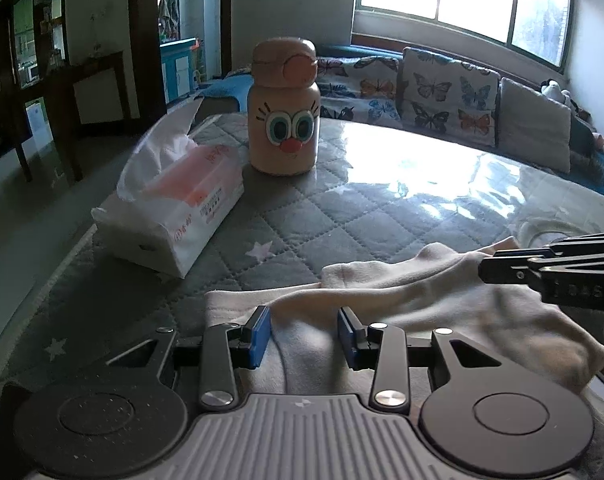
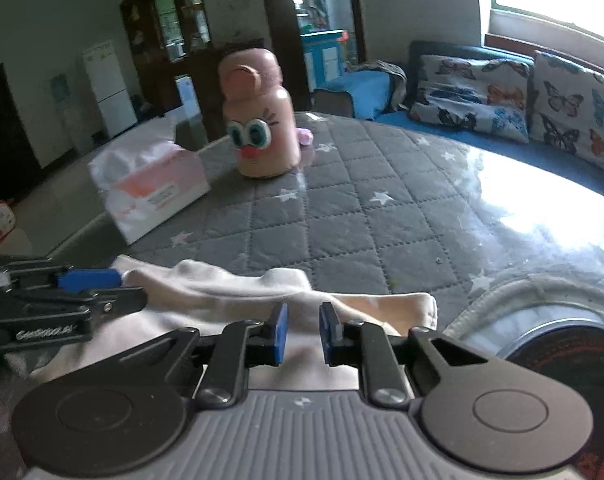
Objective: Fold clothes
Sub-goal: 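Lower the sweatshirt onto the quilted table and open both grippers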
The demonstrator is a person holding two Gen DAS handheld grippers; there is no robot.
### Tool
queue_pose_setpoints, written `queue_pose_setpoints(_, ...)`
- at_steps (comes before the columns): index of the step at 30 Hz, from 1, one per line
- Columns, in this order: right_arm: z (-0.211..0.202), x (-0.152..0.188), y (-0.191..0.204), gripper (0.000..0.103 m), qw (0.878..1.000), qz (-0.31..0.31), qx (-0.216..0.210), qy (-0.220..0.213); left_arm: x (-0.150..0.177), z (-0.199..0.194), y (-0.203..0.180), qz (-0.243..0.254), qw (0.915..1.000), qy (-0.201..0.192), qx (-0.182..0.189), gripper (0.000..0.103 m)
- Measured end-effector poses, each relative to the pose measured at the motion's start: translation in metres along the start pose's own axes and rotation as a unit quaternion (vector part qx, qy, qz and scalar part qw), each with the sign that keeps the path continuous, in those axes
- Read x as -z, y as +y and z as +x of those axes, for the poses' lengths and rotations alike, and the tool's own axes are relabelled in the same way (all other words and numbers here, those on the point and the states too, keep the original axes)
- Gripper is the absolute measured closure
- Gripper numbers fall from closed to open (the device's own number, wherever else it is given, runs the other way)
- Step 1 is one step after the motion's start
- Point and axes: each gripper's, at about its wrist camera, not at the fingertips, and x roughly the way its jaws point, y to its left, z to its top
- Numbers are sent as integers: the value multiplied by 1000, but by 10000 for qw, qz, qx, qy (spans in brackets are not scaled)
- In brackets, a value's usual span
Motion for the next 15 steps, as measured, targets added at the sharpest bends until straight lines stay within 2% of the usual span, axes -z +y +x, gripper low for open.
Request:
queue_pose_setpoints(8,-38,23,29,86,9984,-526,-167,109,24,-31,-15,344,9993,-123,97,61)
queue_pose_setpoints(15,-46,51,43,86,9966,-769,-132,260,49,-39,-23,520,9986,-55,87,61)
